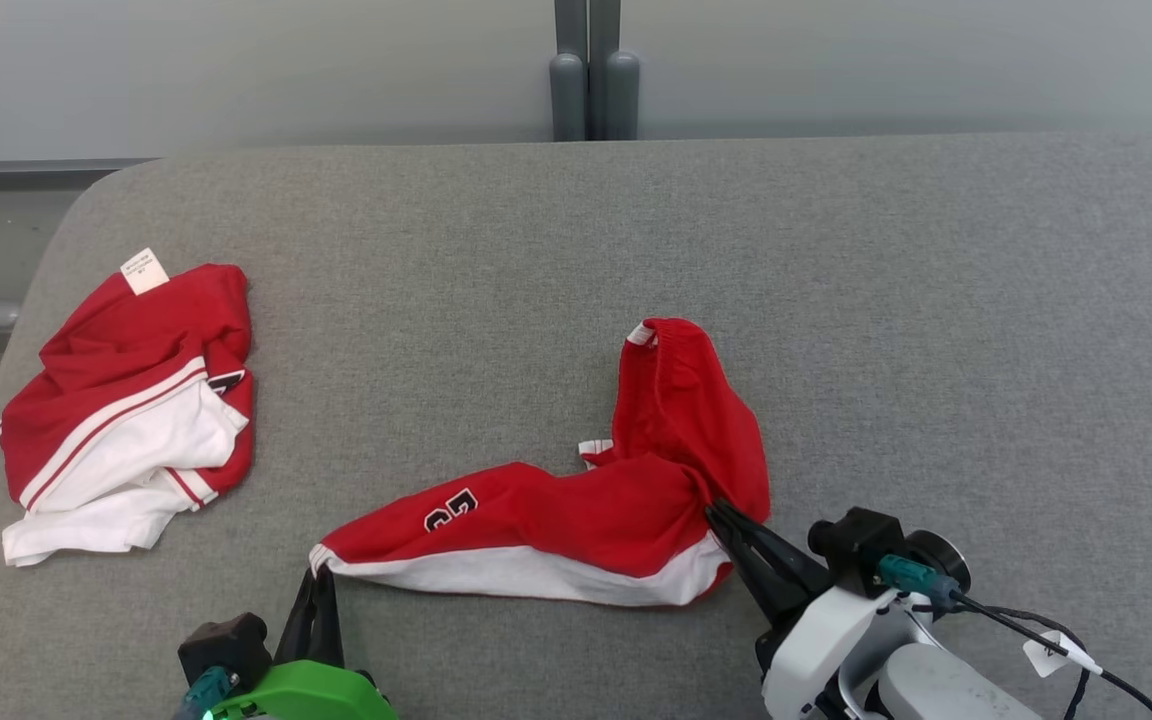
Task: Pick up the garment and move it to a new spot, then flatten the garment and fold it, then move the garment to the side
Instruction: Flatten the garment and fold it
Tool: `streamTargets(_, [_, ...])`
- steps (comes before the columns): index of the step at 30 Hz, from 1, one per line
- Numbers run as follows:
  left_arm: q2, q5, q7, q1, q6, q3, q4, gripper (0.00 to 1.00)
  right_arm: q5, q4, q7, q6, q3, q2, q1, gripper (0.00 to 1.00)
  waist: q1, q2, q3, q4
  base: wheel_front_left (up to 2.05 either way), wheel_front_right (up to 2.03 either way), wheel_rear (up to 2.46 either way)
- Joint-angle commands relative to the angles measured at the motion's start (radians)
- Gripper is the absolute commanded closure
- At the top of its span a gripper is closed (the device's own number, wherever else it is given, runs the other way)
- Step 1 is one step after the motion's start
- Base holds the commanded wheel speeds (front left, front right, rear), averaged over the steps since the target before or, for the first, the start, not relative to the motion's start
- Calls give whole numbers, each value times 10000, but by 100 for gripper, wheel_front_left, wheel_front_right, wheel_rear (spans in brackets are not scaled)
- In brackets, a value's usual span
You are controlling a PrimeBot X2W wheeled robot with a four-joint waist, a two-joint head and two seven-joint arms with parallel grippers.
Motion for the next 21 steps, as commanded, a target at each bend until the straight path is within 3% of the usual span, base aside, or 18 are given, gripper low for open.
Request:
streamTargets(1, [41, 77, -1, -13, -31, 43, -34, 100, 124, 29, -39, -3, -60, -35, -128, 100, 0, 0, -16, -43, 0, 0, 0])
streamTargets(12, [42, 674, -3, -785, -333, 359, -1020, 100, 512, -1169, -145, -3, -1781, 321, -375, 100, 0, 0, -390, -573, 0, 0, 0])
streamTargets(21, [133, 1685, -1, -2410, -774, 1323, -2132, 100, 675, -2326, -146, -3, -3343, 458, -959, 100, 0, 0, -367, -1263, 0, 0, 0])
